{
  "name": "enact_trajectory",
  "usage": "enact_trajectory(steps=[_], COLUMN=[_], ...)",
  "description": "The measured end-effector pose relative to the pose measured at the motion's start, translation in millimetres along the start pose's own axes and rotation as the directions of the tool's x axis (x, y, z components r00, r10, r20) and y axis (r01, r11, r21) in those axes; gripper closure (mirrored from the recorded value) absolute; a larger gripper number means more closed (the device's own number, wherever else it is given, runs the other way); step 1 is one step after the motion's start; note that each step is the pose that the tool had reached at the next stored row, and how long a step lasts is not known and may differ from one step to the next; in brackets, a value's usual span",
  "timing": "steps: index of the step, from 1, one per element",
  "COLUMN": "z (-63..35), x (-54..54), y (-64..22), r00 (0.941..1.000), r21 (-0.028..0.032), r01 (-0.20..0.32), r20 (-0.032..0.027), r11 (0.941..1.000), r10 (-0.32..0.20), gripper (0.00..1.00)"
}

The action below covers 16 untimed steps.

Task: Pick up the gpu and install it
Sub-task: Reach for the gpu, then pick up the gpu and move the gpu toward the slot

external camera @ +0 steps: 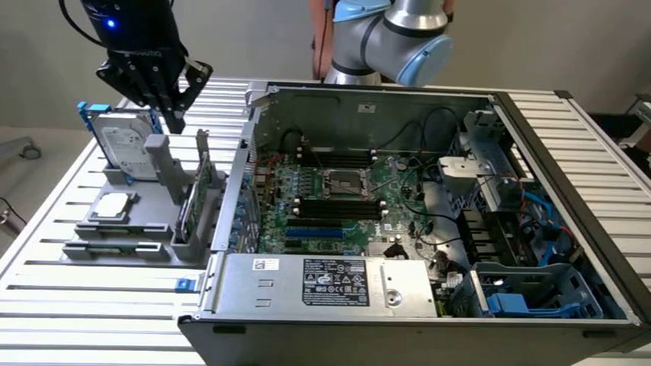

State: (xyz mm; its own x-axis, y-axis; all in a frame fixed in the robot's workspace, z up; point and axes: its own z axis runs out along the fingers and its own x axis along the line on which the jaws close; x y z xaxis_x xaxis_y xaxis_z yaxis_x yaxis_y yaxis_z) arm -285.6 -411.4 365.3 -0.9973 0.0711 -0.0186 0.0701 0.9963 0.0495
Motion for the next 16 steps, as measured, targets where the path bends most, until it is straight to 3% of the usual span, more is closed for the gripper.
enact_trajectory(steps=[2, 3, 16], z=[2.4, 2.4, 2.4], x=[0.2, 0.2, 0.2], y=[-1.1, -1.1, -1.2], r00=[1.0, 1.0, 1.0], r21=[-0.0001, 0.0005, 0.0005], r01=[0.0, 0.0, 0.0], r20=[-0.0022, -0.006, -0.0061], r11=[1.0, 1.0, 1.0], r10=[0.0, 0.0, 0.0], gripper=[0.89, 0.89, 0.89])
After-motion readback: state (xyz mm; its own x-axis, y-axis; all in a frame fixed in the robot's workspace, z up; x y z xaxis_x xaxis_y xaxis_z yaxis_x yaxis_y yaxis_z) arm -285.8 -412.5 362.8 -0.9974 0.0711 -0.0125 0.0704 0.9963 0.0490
